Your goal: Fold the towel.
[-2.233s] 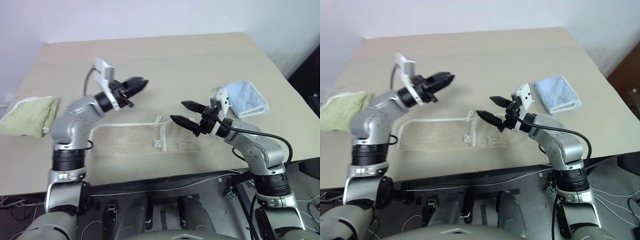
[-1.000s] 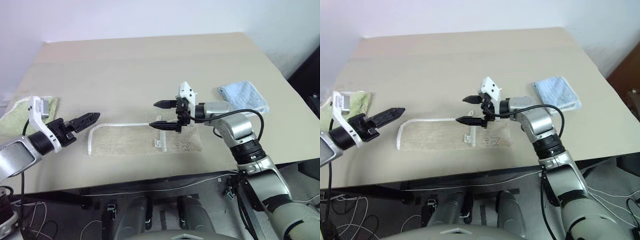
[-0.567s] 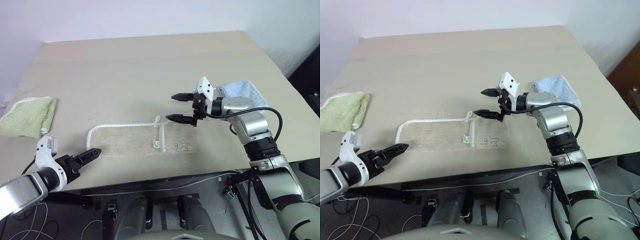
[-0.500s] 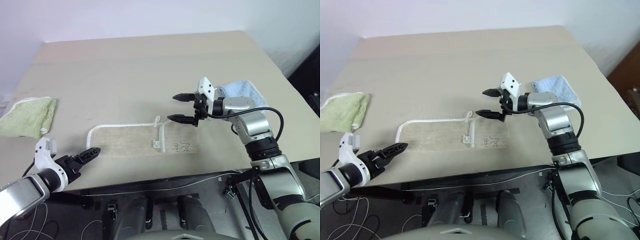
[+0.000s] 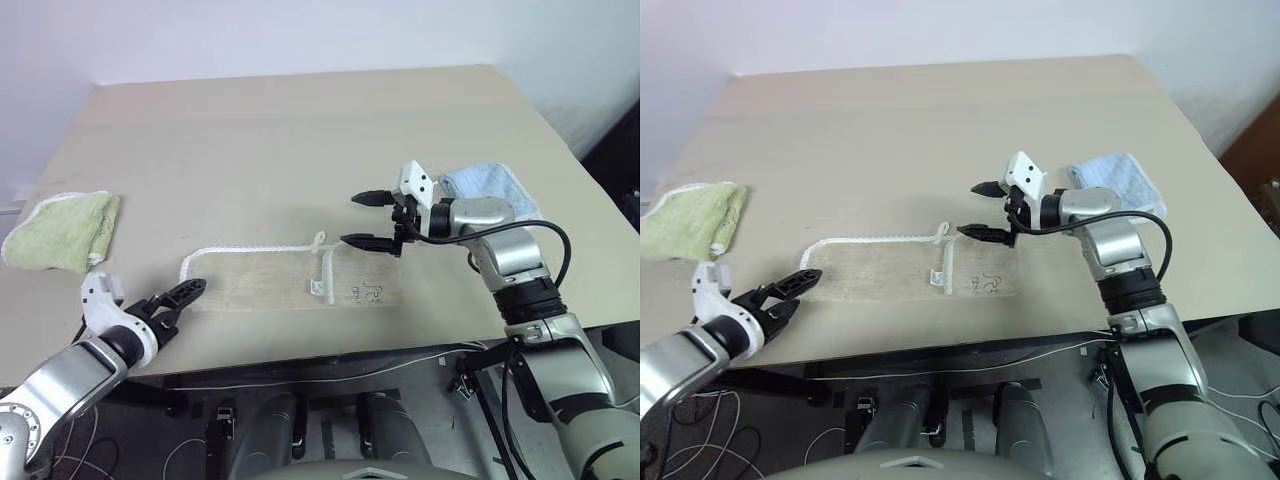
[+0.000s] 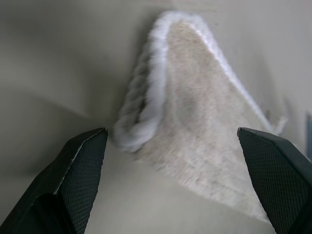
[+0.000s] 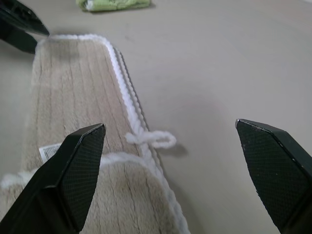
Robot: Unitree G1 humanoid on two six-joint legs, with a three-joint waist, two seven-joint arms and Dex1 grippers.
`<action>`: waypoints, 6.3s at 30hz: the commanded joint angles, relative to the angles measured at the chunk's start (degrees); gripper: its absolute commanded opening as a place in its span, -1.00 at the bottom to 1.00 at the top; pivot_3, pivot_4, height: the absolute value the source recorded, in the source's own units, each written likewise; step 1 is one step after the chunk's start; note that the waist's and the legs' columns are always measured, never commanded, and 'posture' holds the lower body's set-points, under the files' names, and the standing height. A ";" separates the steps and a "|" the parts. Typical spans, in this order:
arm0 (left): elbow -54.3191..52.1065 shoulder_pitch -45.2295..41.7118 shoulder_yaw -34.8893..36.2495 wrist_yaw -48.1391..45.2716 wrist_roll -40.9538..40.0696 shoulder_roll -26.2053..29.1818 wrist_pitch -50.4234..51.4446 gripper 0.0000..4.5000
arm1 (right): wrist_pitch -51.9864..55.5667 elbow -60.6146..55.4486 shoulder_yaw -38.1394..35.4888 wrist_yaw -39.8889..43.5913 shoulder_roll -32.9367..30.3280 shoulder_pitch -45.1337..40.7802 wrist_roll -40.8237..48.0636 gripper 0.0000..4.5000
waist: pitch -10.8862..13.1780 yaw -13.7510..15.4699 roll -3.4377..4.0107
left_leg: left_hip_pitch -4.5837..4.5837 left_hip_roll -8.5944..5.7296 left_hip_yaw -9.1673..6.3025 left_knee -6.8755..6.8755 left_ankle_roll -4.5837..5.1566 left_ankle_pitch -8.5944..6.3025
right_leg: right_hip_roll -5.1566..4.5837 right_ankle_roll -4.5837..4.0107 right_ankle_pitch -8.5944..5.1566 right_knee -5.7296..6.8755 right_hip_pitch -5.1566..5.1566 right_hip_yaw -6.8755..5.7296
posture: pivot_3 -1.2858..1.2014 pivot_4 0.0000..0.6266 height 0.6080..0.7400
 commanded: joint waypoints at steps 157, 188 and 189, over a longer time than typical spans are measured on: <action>25.35 -31.81 -30.78 -99.49 82.95 -11.71 -22.70 0.00 | 14.54 -19.07 -5.44 -16.03 6.58 18.19 13.57 0.00 | -0.08 -0.63 -0.18 | 0.51 0.12 -0.06 0.09 0.14 -0.04 | 0.05 0.03 0.00 -0.10 0.64 -0.13 | 0.03 -0.52 1.00; 10.38 -31.65 -29.10 -84.22 86.60 -11.23 -22.04 0.98 | 51.92 -10.79 -13.54 -9.49 -15.17 15.42 26.61 0.98 | -0.06 0.71 -0.19 | 0.01 0.14 -0.05 -0.03 0.36 -0.19 | 0.01 0.03 0.02 -0.80 0.52 -0.26 | 0.03 -0.52 1.00; 10.63 -31.68 -29.06 -84.16 86.68 -11.29 -22.11 0.98 | 52.32 -10.93 -13.74 -9.52 -14.80 15.51 26.87 0.98 | -0.06 0.71 -0.19 | 0.01 0.14 -0.05 -0.02 0.36 -0.19 | 0.01 0.04 0.02 -0.79 0.52 -0.26 | 0.03 -0.52 1.00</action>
